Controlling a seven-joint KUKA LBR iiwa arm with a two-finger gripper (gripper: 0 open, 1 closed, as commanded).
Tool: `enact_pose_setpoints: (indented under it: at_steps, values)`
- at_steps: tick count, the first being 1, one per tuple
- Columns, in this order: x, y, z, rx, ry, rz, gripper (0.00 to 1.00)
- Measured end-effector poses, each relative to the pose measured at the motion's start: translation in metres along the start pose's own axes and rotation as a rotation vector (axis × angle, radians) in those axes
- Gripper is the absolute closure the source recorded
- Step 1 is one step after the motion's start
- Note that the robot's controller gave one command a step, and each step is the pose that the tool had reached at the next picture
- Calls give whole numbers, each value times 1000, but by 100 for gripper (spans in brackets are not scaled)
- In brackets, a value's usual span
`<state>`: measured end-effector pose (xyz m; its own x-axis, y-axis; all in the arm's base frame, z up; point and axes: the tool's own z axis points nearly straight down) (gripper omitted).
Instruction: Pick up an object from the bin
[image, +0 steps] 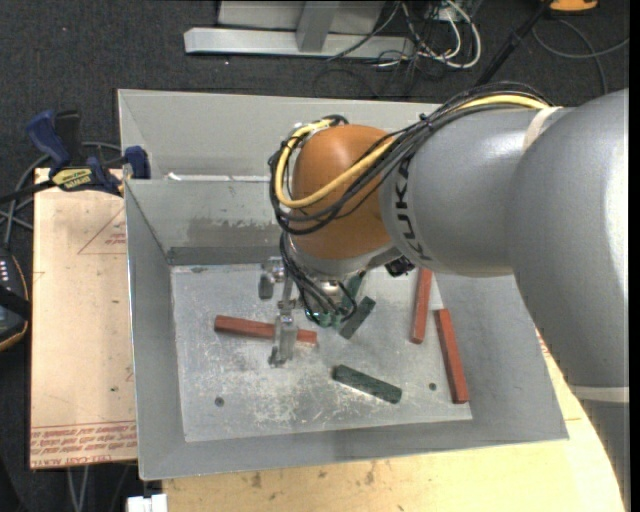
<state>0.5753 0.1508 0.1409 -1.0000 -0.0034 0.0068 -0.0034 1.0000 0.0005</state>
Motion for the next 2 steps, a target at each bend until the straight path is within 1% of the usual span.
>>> enact_pose_setpoints:
  at_steps: [1, 2]
  values:
    - [-22, 9, 75, 0, -3, -15, 0]
    - [-24, 9, 69, -2, -9, -14, 100]
